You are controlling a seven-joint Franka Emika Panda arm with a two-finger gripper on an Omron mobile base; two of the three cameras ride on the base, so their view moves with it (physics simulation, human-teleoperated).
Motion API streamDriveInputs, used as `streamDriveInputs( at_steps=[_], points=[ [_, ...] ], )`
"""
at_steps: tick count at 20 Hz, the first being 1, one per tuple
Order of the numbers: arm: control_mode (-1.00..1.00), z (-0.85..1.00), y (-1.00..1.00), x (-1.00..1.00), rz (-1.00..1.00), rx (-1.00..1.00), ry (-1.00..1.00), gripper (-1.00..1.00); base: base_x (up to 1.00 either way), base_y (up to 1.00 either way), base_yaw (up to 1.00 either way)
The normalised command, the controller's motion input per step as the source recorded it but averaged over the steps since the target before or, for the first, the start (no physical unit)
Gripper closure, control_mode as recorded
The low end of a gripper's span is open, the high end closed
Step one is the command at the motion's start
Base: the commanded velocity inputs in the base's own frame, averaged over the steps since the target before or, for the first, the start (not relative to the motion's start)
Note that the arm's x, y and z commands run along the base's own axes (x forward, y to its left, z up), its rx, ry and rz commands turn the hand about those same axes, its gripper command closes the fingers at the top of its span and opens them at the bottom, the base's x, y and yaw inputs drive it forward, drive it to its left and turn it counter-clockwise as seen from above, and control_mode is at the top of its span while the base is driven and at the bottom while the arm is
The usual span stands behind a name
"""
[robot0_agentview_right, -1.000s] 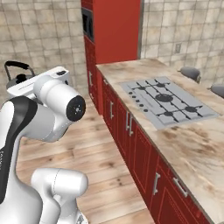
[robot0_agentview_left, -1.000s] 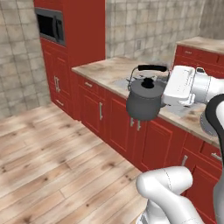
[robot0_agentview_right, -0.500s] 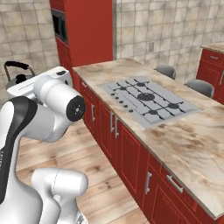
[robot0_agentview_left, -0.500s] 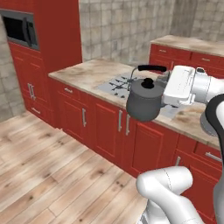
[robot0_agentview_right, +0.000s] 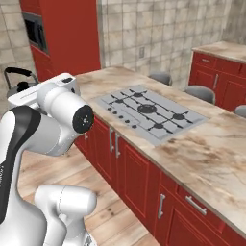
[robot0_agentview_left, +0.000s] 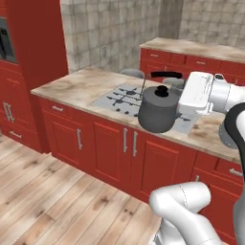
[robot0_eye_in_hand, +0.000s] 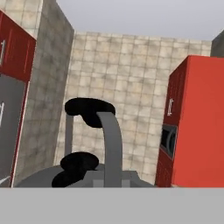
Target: Pick the kettle from the cabinet and place it on a stove burner. Then pick the pot from the counter and place it on another stove burner. Finally, turn both burners on.
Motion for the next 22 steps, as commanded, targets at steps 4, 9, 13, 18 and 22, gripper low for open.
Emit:
streamDriveInputs(
  at_steps=[4,9,13,18,22],
  points=[
    [1.0,0.0,0.0,0.0,0.0,0.0,0.0,1.0,0.45,0.3,-0.31],
    [1.0,0.0,0.0,0.0,0.0,0.0,0.0,1.0,0.45,0.29,-0.31],
    [1.0,0.0,0.0,0.0,0.0,0.0,0.0,1.0,0.46,0.32,-0.3],
    [1.0,0.0,0.0,0.0,0.0,0.0,0.0,1.0,0.49,0.32,-0.3],
    [1.0,0.0,0.0,0.0,0.0,0.0,0.0,1.0,0.55,0.3,-0.29]
  ],
)
